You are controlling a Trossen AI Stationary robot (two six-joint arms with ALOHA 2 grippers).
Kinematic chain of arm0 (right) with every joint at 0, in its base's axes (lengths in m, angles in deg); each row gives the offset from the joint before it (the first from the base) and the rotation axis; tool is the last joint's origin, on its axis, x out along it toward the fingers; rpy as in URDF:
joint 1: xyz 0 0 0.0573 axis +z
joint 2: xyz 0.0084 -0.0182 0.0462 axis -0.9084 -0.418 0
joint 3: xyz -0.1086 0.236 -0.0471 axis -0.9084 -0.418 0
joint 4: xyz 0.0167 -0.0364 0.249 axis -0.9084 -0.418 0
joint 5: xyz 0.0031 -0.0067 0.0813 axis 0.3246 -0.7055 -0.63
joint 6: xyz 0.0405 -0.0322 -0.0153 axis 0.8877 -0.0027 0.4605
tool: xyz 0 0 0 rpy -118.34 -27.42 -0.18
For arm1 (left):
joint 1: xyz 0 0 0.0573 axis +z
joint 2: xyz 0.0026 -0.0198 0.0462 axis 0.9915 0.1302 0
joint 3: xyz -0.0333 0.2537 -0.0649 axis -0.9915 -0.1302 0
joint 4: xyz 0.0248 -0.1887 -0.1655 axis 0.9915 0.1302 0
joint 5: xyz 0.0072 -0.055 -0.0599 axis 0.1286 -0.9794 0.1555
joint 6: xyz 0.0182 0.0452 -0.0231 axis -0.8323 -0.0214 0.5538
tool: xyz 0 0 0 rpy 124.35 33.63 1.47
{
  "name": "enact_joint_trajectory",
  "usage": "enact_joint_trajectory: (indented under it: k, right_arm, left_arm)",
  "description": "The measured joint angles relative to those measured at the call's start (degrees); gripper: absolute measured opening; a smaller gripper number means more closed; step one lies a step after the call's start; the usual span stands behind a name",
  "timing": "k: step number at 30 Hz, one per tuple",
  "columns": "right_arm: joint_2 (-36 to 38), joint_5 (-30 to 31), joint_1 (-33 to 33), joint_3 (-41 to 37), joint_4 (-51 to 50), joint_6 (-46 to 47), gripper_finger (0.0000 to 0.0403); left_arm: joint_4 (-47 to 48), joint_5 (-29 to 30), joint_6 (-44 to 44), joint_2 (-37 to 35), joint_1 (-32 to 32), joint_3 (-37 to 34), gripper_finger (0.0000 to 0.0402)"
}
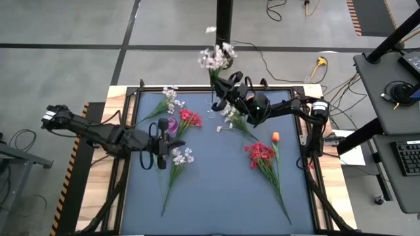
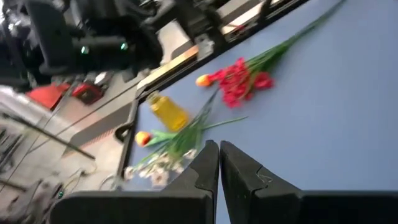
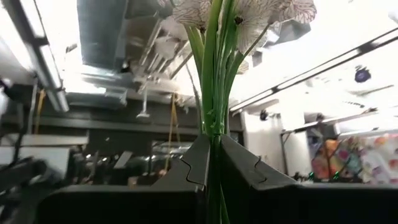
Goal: Sort flowers into vase by color
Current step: Put the white flower into the transparent vase
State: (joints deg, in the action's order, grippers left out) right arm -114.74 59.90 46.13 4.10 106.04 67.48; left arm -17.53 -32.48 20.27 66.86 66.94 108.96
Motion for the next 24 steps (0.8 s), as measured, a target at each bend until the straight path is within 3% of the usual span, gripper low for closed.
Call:
enact_joint_trajectory:
  k: [9,24]
  right_arm:
    - [-7.34,-0.07,-2.75,7.95,-0.71,-0.02,0.0019]
    - [-7.85,-0.17,-2.80,2.28,-0.08,-2.07,0.0019]
  left_arm:
    - [1.78,0.00,2.23,-0.46,5.51,0.00,0.0000]
    - [4.22,-0.02,3.94,-3.13,5.51,0.02,0.0000]
